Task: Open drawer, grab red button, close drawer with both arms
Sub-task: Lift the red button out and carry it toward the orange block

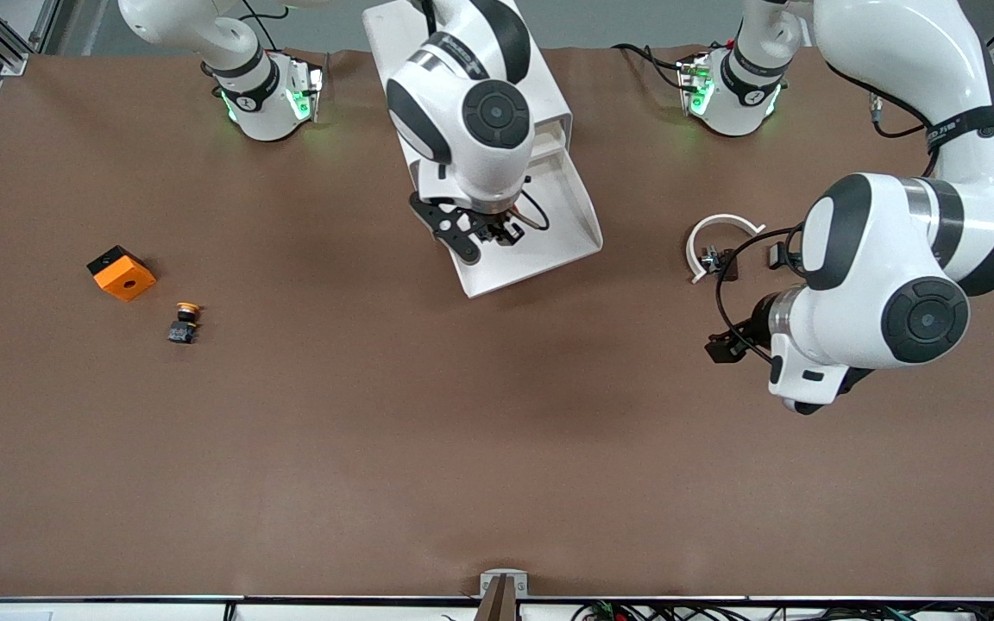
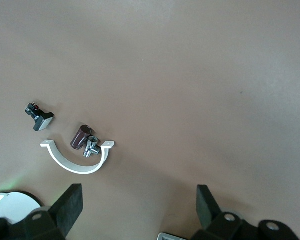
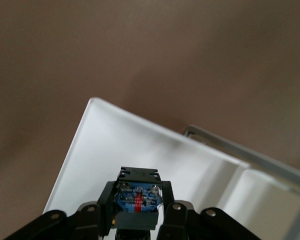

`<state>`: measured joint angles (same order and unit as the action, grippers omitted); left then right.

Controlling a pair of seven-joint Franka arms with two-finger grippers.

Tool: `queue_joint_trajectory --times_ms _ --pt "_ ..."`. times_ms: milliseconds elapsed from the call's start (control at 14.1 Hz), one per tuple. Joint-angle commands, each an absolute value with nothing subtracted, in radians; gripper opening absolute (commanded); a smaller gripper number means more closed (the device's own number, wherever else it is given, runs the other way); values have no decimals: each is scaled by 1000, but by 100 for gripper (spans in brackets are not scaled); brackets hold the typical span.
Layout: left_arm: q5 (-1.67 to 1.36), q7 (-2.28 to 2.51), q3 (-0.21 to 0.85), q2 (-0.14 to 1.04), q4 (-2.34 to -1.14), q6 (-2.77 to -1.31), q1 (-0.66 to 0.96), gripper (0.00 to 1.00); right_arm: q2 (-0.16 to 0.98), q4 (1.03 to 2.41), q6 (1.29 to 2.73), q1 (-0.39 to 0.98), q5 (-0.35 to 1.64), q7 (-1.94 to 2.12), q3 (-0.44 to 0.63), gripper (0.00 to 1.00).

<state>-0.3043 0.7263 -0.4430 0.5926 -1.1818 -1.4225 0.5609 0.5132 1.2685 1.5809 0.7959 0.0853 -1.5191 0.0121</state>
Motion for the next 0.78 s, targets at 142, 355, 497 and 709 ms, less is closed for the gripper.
queue_joint_trajectory --times_ms 142,355,497,709 --pt "-282 681 -445 577 -1210 -1450 572 100 387 1267 1416 606 124 -1139 6 3" --pt "-278 582 -443 575 -1250 -1521 609 100 347 1287 1345 468 123 -849 11 4" --pt "-238 551 -442 572 -1285 -1598 656 100 316 1350 1351 382 117 -671 11 4" --pt "-221 542 -436 566 -1354 -1722 721 100 313 1410 1367 278 89 -452 12 4"
